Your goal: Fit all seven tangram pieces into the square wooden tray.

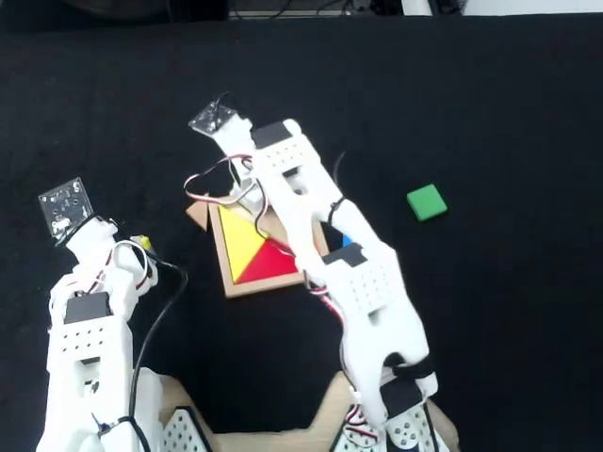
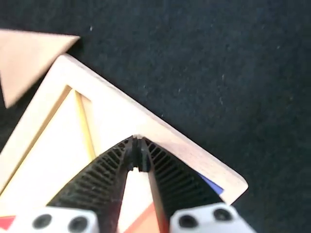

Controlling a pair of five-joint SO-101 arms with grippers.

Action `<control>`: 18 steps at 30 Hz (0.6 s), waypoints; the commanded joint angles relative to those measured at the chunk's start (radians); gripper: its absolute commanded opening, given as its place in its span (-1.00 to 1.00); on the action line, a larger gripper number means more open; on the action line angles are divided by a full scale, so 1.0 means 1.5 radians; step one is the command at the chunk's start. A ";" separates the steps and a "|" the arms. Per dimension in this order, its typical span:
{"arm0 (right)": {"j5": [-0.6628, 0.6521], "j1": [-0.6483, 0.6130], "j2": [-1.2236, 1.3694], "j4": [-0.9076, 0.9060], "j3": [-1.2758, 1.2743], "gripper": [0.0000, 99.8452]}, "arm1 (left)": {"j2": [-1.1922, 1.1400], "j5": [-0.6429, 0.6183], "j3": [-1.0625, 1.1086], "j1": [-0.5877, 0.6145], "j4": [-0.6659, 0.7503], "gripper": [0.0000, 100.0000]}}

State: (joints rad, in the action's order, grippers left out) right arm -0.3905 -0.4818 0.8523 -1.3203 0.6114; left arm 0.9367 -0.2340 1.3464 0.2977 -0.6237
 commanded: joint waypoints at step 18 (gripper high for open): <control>0.016 -0.045 0.104 -0.132 0.222 -0.98 | 0.006 -0.004 -0.005 -0.010 0.011 -0.70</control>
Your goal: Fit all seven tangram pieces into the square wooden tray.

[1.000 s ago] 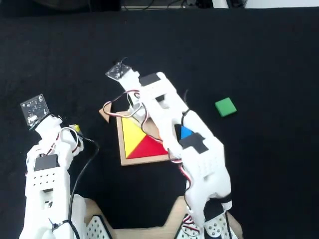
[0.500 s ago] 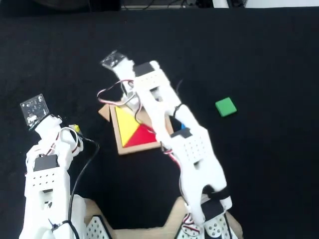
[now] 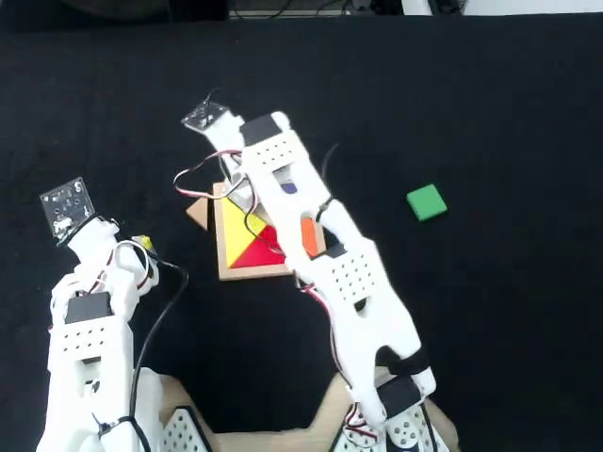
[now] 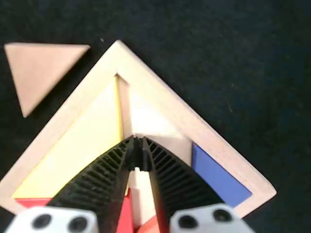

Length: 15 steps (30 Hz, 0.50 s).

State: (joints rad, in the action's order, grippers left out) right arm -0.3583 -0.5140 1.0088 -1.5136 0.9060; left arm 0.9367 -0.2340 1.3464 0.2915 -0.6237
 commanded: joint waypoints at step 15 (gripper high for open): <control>-0.004 0.080 -0.209 -0.170 0.169 -0.98 | 0.006 -0.004 -0.005 -0.006 0.011 -0.70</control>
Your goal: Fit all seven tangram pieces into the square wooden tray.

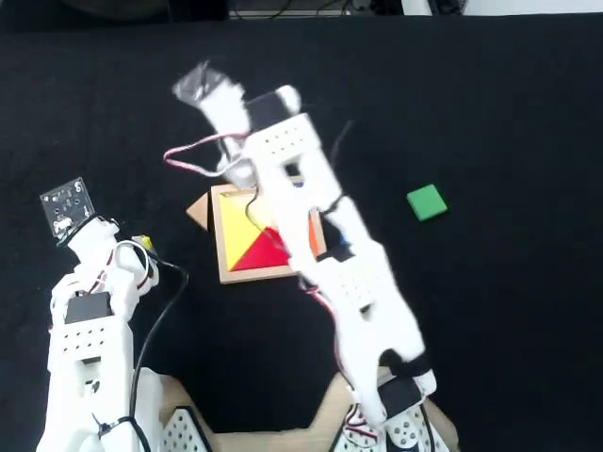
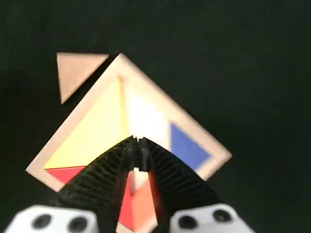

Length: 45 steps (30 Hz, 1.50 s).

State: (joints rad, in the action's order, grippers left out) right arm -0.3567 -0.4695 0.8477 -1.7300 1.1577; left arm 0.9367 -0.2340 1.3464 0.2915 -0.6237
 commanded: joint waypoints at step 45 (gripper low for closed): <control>0.166 -0.051 -0.480 0.328 -0.703 -0.75 | 0.009 0.153 -0.041 0.234 -0.157 -0.70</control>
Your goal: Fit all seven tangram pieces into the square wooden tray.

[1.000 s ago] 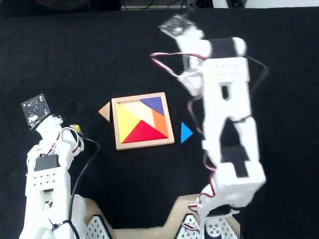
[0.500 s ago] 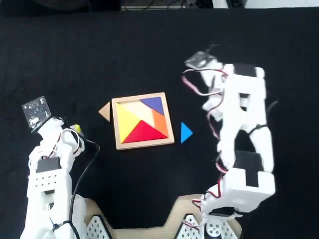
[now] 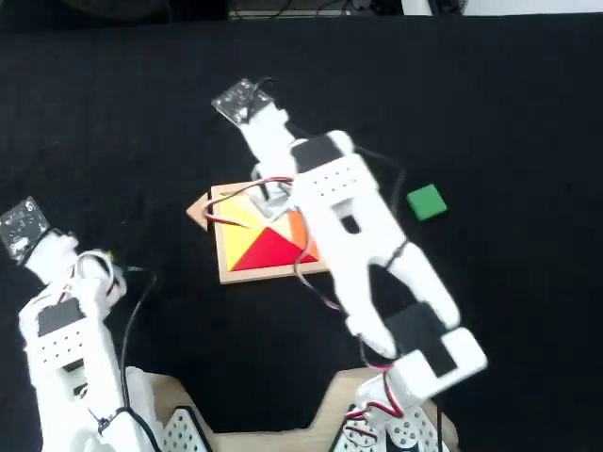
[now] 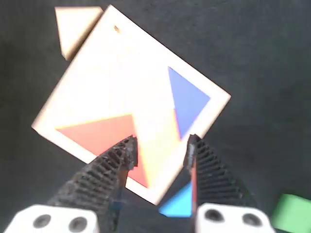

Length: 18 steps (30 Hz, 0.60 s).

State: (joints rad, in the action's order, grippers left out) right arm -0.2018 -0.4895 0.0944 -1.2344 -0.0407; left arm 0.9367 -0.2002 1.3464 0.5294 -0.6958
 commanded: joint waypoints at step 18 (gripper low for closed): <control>0.217 -0.180 0.551 -0.247 0.856 -0.72 | 0.010 0.224 0.002 0.225 -0.135 -0.70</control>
State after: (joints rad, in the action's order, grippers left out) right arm 0.1082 -0.7350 0.8585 -1.5627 1.0196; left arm 0.9367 0.1450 1.3510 0.8500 -0.9152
